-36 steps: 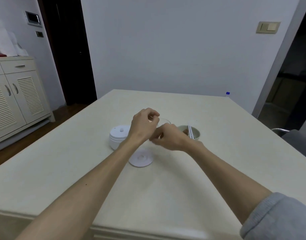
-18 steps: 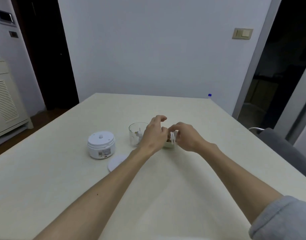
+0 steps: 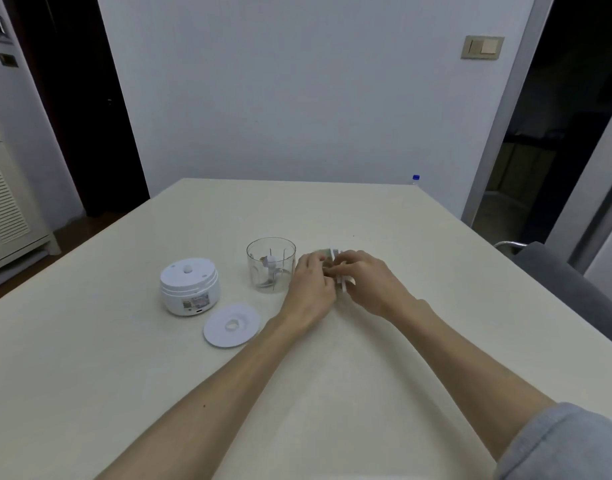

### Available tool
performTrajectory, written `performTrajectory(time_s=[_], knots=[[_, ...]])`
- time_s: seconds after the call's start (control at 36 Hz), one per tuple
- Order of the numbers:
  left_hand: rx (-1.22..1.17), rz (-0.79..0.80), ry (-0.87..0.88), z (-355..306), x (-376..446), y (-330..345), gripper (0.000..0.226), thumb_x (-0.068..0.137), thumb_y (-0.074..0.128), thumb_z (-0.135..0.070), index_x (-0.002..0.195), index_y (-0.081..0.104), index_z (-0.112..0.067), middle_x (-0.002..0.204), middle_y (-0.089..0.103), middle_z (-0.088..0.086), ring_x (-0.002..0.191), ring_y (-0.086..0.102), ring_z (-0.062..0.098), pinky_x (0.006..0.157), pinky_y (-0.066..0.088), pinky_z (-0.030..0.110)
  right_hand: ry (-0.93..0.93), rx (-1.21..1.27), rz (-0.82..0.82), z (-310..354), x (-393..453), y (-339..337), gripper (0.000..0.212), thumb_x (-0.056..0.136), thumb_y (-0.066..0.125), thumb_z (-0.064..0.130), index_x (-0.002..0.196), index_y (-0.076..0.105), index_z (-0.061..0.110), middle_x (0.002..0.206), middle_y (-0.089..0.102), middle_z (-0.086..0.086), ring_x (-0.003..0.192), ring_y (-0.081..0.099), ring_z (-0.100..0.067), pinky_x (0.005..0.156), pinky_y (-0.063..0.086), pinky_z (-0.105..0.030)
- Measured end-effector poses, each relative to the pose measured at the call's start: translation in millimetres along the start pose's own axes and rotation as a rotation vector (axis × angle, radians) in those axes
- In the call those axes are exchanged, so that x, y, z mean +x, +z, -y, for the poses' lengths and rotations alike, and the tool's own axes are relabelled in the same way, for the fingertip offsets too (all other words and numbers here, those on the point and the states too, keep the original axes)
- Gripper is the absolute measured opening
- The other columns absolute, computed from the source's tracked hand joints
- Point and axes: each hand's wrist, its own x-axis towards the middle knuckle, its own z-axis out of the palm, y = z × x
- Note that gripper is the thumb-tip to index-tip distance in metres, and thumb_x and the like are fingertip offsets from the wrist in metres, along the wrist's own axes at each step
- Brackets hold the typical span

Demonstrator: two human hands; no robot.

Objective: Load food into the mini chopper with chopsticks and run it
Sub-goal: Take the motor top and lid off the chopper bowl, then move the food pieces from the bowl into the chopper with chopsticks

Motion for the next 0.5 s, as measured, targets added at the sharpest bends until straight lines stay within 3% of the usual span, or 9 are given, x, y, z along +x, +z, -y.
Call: performTrajectory(time_s=[0.08,0.17,0.25,0.31,0.36,0.42,0.5], knots=[[0.010,-0.009,0.001,0.5,-1.2,1.4,0.041,0.095,0.044,-0.006,0.137,0.042,-0.006,0.144,0.039,0.009,0.133,0.039,0.021,0.104,0.030,0.023,-0.053,0.027,-0.102,-2.7,-2.0,2.8,0.034,0.090,0.063,-0.003,0.117,0.076,0.014,0.119,0.071,-0.008,0.104,0.064,-0.031,0.080,0.041,-0.026],[0.029,-0.014,-0.007,0.8,-1.6,2.4,0.041,0.096,0.043,-0.007,0.137,0.040,-0.004,0.145,0.038,0.011,0.132,0.042,0.024,0.107,0.032,0.030,-0.064,0.089,-0.253,-5.2,-3.2,2.8,0.025,0.086,0.067,-0.006,0.105,0.079,0.007,0.105,0.075,-0.011,0.097,0.070,-0.033,0.078,0.052,-0.033],[0.053,-0.016,-0.017,1.6,-1.4,3.3,0.043,0.097,0.042,-0.008,0.140,0.038,-0.003,0.147,0.036,0.012,0.135,0.038,0.024,0.108,0.030,0.029,0.089,0.261,-0.439,-3.7,0.7,-2.3,0.017,0.087,0.072,-0.001,0.102,0.079,0.003,0.099,0.078,-0.010,0.086,0.073,-0.028,0.079,0.058,-0.041],[0.060,-0.021,-0.026,1.5,-1.3,3.7,0.046,0.098,0.043,-0.009,0.142,0.035,-0.001,0.149,0.035,0.013,0.137,0.036,0.025,0.108,0.027,0.027,0.275,0.476,-0.521,-1.4,5.8,-10.6,0.014,0.089,0.073,0.012,0.100,0.079,0.005,0.093,0.079,-0.005,0.083,0.075,-0.021,0.082,0.058,-0.032],[0.063,-0.026,-0.027,1.5,-1.0,4.2,0.048,0.098,0.044,-0.010,0.143,0.033,0.000,0.148,0.034,0.012,0.136,0.036,0.025,0.108,0.027,0.028,0.402,0.634,-0.578,-1.3,11.3,-20.7,0.009,0.089,0.074,0.019,0.091,0.080,0.012,0.079,0.077,0.005,0.073,0.075,-0.013,0.076,0.057,-0.023],[0.066,-0.031,-0.033,1.9,-1.0,4.6,0.050,0.098,0.045,-0.011,0.144,0.031,0.000,0.146,0.033,0.011,0.135,0.037,0.025,0.108,0.030,0.030,0.453,0.712,-0.614,-1.6,16.8,-31.5,0.009,0.089,0.074,0.023,0.083,0.077,0.017,0.071,0.075,0.008,0.066,0.075,-0.010,0.071,0.055,-0.018],[0.054,-0.029,-0.046,2.5,-0.6,5.3,0.053,0.097,0.047,-0.012,0.145,0.029,0.000,0.145,0.033,0.011,0.134,0.037,0.025,0.107,0.030,0.029,0.468,0.724,-0.624,-1.1,24.2,-42.9,0.021,0.090,0.073,0.027,0.078,0.075,0.010,0.065,0.074,0.000,0.057,0.073,-0.012,0.072,0.058,-0.024]])
